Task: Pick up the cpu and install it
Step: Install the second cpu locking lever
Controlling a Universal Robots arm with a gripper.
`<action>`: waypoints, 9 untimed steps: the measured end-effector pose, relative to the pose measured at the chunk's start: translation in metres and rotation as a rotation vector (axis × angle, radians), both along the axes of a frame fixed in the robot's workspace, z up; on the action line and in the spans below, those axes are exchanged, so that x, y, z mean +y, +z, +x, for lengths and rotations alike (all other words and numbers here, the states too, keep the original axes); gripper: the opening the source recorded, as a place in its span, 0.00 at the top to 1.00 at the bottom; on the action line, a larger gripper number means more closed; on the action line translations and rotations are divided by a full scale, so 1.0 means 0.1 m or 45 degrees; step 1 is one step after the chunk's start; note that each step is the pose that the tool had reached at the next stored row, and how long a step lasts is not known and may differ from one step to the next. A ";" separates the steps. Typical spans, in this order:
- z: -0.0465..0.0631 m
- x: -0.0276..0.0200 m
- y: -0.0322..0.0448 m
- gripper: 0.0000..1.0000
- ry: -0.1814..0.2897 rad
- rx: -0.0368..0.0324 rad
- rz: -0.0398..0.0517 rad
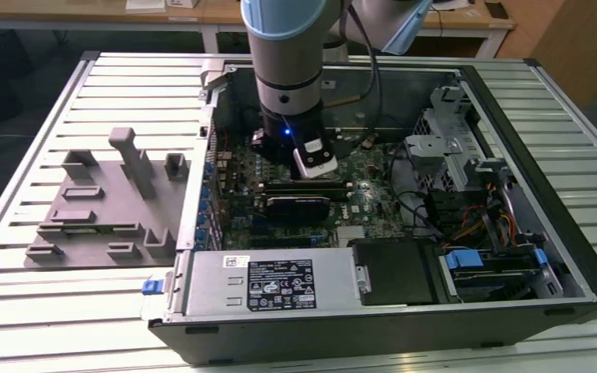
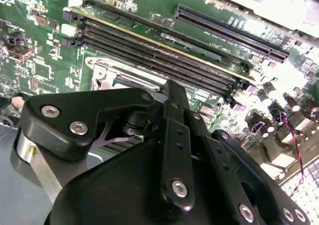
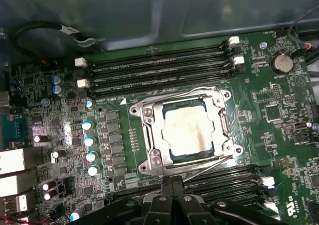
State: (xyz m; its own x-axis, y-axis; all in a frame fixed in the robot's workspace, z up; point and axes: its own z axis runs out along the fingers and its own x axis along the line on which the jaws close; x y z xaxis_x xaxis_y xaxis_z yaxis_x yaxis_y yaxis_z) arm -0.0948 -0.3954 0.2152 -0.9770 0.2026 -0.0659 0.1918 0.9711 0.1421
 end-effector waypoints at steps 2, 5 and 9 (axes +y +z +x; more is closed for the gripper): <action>0.00 -0.009 -0.016 0.89 0.010 -0.0002 0.001; 0.00 -0.015 -0.034 0.89 0.035 -0.0001 0.001; -0.03 -0.033 -0.057 0.89 0.063 -0.0001 0.004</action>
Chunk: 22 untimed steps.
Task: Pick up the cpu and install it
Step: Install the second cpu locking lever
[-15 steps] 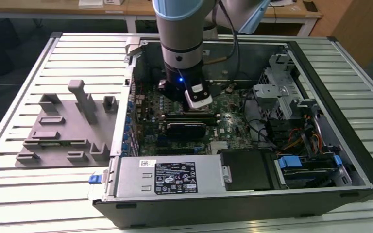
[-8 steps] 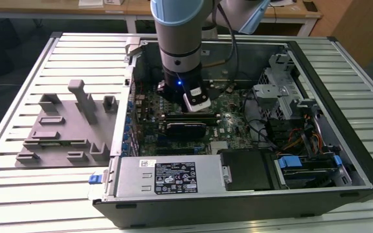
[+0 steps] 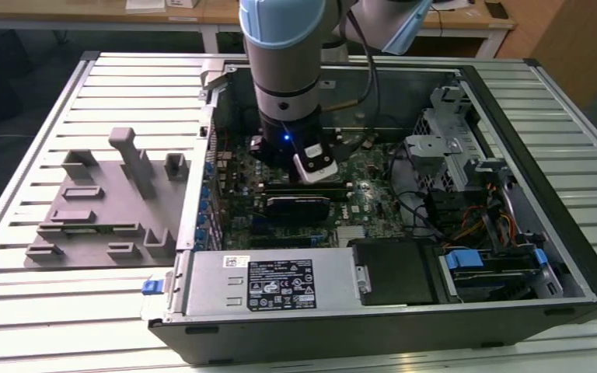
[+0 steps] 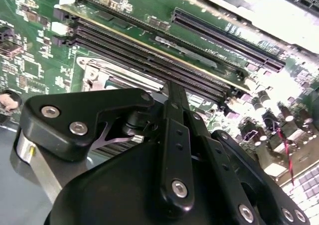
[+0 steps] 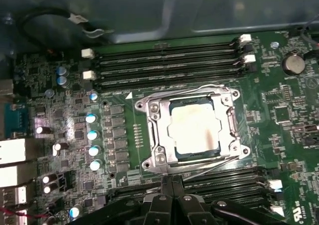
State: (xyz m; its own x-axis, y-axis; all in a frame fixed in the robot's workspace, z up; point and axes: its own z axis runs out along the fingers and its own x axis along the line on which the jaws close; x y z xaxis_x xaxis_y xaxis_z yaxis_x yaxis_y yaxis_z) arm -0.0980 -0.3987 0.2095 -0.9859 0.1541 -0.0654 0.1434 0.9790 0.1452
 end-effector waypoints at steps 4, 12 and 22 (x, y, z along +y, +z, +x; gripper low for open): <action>-0.04 -0.020 -0.021 0.89 0.017 0.0000 0.017; -0.06 -0.073 -0.058 0.89 0.026 -0.0003 0.077; -0.11 -0.073 -0.110 0.89 0.026 -0.0008 0.107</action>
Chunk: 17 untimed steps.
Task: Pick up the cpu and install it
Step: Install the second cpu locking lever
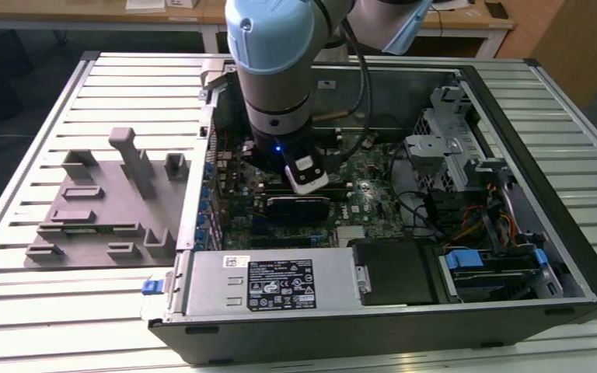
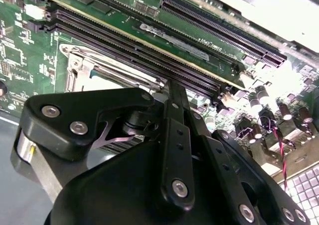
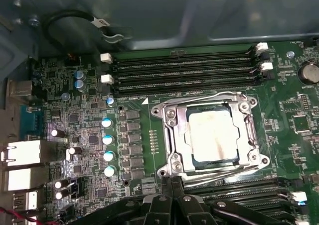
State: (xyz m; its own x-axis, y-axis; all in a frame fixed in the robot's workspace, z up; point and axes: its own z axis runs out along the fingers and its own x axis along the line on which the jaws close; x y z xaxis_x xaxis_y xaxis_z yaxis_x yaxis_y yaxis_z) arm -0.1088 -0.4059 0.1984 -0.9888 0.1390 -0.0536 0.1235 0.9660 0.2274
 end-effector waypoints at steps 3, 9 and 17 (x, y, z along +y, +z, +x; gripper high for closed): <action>-0.01 0.003 -0.011 0.89 0.000 0.0002 0.014; -0.01 0.006 -0.045 0.89 0.000 0.0004 0.047; -0.01 0.006 -0.080 0.89 0.000 0.0000 0.058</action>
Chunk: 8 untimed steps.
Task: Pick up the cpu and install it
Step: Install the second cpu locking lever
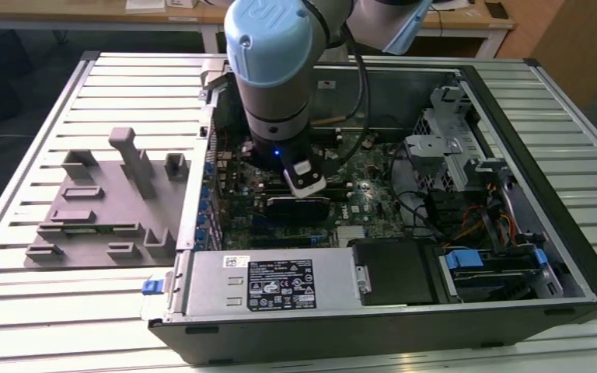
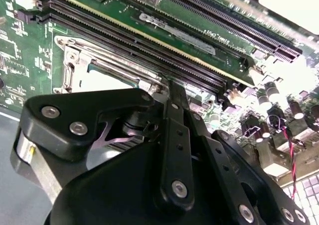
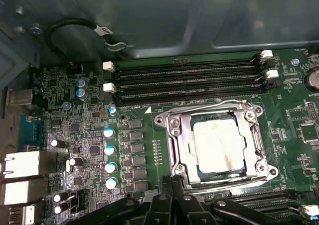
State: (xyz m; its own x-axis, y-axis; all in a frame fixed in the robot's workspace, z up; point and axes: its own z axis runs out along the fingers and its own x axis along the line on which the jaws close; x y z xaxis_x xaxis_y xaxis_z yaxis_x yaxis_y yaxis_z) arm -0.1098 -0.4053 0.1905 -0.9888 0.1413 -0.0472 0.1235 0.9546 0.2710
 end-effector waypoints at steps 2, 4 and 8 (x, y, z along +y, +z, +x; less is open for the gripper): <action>0.00 0.000 -0.006 0.89 0.000 0.0000 0.000; 0.00 0.000 -0.006 0.89 0.000 0.0002 0.000; 0.00 0.000 0.007 0.89 0.000 -0.0002 0.000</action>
State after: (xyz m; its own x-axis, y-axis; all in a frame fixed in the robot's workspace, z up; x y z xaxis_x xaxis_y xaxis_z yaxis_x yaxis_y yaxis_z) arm -0.1102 -0.4053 0.1911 -0.9888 0.1413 -0.0473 0.1234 0.9546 0.2713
